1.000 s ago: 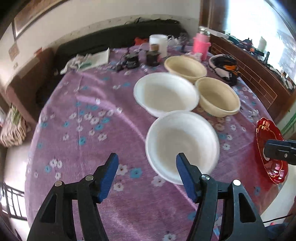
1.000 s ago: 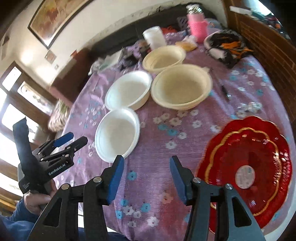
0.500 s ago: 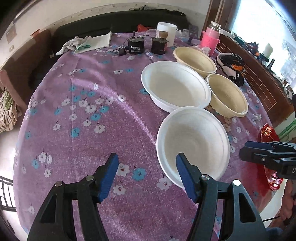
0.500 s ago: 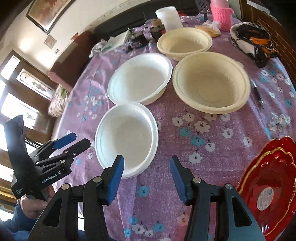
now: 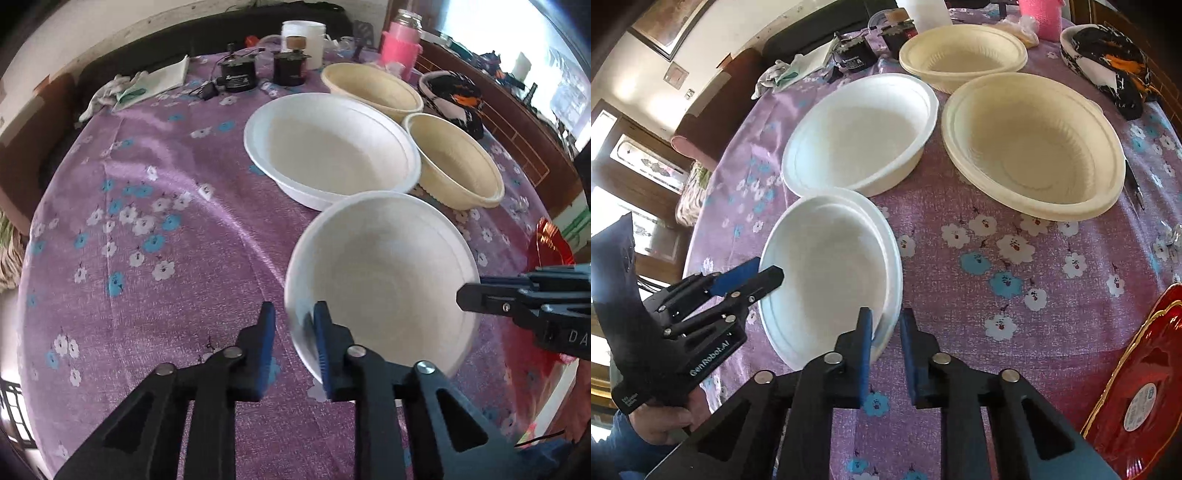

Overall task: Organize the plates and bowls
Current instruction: 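Carry the white plate with the left tool over the stacked red dishes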

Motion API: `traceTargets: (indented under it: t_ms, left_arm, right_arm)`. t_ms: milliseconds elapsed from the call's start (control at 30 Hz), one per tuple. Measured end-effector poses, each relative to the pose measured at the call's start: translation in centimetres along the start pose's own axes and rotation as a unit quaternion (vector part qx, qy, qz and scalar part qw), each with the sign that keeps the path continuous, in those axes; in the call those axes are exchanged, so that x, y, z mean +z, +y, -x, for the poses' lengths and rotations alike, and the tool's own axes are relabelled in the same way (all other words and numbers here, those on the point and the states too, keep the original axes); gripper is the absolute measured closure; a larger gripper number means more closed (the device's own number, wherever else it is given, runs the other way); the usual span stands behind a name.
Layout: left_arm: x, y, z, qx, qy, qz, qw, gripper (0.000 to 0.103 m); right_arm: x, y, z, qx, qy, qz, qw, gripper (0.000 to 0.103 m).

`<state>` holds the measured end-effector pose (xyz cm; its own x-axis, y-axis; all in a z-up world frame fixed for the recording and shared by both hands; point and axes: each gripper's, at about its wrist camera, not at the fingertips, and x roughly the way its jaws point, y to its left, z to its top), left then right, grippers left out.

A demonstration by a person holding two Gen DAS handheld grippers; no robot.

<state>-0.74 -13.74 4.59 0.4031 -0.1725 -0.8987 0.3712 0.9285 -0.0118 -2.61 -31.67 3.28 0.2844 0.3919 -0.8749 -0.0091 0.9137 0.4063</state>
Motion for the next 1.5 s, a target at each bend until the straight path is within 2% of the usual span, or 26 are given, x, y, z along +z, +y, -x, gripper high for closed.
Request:
traceTargets:
  t_ms: [300,900,1367,1467,1500]
  left_arm:
    - [-0.6,-0.6,1.3,0.002,-0.006,-0.007,1.0000,0.085]
    - [-2.3,-2.6,4.5,0.011,-0.024,-0.010,0.9996,0.085]
    - [-3.5,-4.8,4.5,0.019,-0.013,-0.019,0.9995,0.084]
    - [-3.6,-4.7,4.2,0.022,-0.009,-0.014,0.9996,0.076]
    - [-3.7,-4.6,4.1,0.025,-0.008,-0.012,0.9996,0.066]
  right_arm:
    - [-0.4,0.5,0.3,-0.003,0.002,-0.002,1.000,0.089]
    - [-3.4,0.2,3.6,0.024,-0.005,0.000,1.000,0.088]
    - [-5.2,-1.5,3.3,0.016,0.021,-0.015,1.000,0.086]
    - [-5.3,-1.6,3.5,0.012,0.018,-0.013,1.000,0.085]
    - [-5.4,-1.6,3.6,0.009,0.017,-0.011,1.000,0.083]
